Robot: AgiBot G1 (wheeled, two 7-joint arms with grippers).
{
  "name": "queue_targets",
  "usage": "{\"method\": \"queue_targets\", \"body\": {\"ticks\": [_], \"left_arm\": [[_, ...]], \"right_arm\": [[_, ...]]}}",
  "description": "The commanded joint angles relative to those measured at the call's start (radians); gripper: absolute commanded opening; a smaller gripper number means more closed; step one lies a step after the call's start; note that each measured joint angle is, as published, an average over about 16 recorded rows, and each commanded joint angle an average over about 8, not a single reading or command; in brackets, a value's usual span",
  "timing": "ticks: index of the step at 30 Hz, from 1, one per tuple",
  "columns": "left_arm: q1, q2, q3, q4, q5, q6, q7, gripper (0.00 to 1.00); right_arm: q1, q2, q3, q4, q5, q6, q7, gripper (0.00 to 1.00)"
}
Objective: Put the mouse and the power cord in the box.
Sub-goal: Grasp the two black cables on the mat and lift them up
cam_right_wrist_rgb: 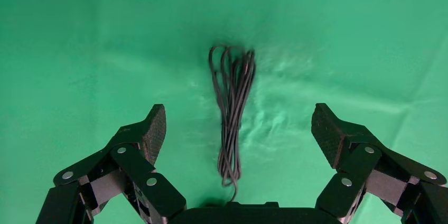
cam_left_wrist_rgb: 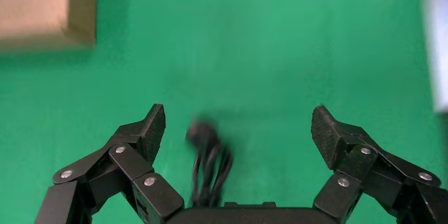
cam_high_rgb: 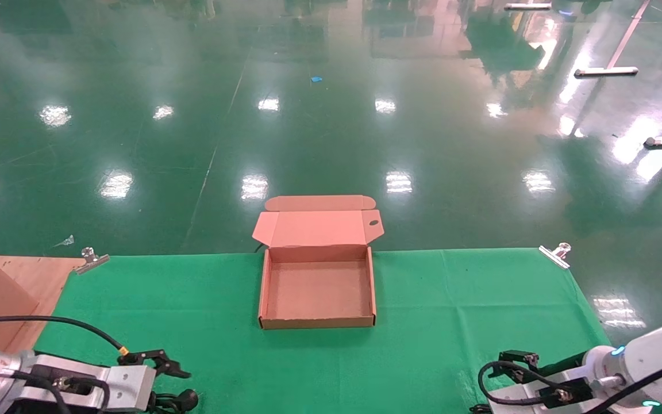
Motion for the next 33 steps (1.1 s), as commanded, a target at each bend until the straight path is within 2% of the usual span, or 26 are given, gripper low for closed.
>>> {"method": "queue_targets", "body": {"ticks": [1,5,9,22,23,24,25,31,32,33], "left_arm": [[-0.027,0.025,0.028,0.047,0.061,-0.023,0.04,1.0],[-0.053,0.067,0.058,0.15,0.131,-0.1,0.089,1.0],[-0.068,0.1,0.071,0.245,0.164,-0.16,0.127,1.0],[-0.11,0.158,0.069,0.456,0.172,-0.259,0.224,1.0],[-0.113,0.16,0.069,0.466,0.172,-0.266,0.229,1.0],[-0.115,0.163,0.069,0.476,0.172,-0.272,0.234,0.98],[-0.117,0.165,0.068,0.485,0.171,-0.277,0.239,0.89],[-0.129,0.174,0.066,0.52,0.169,-0.296,0.277,0.14],[-0.13,0.175,0.066,0.523,0.169,-0.296,0.284,0.04],[-0.132,0.176,0.067,0.526,0.17,-0.295,0.292,0.0]], "right_arm": [[-0.001,-0.019,-0.015,-0.052,-0.039,0.031,-0.03,1.0],[0.005,-0.059,-0.035,-0.144,-0.087,0.081,-0.072,1.0],[0.013,-0.092,-0.04,-0.231,-0.092,0.114,-0.114,1.0],[0.048,-0.164,-0.008,-0.478,-0.012,0.177,-0.264,1.0],[0.051,-0.168,-0.007,-0.492,-0.008,0.177,-0.276,0.99],[0.055,-0.173,-0.006,-0.505,-0.005,0.178,-0.286,0.92],[0.058,-0.177,-0.006,-0.518,-0.002,0.178,-0.297,0.79],[0.076,-0.197,-0.007,-0.58,0.005,0.176,-0.356,0.05],[0.079,-0.2,-0.007,-0.588,0.005,0.177,-0.364,0.0],[0.082,-0.202,-0.008,-0.595,0.005,0.178,-0.371,0.0]]}}
